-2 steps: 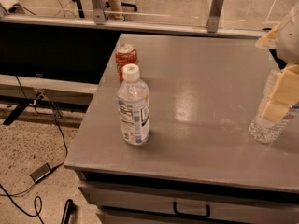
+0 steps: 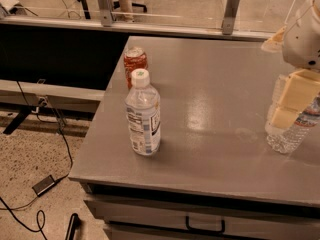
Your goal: Pick blue plastic bottle
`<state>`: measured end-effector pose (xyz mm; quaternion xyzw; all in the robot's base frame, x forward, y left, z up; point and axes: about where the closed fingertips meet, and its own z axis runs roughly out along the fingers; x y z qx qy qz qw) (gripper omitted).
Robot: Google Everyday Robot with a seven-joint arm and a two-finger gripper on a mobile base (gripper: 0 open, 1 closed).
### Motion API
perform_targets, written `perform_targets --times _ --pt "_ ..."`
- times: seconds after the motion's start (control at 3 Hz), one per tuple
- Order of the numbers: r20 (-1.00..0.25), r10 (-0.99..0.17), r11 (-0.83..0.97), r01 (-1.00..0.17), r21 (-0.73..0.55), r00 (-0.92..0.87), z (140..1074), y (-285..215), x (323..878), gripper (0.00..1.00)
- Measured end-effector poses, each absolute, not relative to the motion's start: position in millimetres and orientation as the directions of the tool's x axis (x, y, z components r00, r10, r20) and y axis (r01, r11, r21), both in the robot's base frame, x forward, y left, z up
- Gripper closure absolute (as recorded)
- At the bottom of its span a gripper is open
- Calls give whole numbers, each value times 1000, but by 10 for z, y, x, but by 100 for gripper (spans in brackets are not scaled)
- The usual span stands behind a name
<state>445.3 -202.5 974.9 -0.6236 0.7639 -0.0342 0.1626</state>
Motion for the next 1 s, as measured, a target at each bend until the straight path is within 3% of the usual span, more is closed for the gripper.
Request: perform_targets --times 1.0 --pt "-307 -947 -40 -981 -191 98 9546 -1004 4904 0"
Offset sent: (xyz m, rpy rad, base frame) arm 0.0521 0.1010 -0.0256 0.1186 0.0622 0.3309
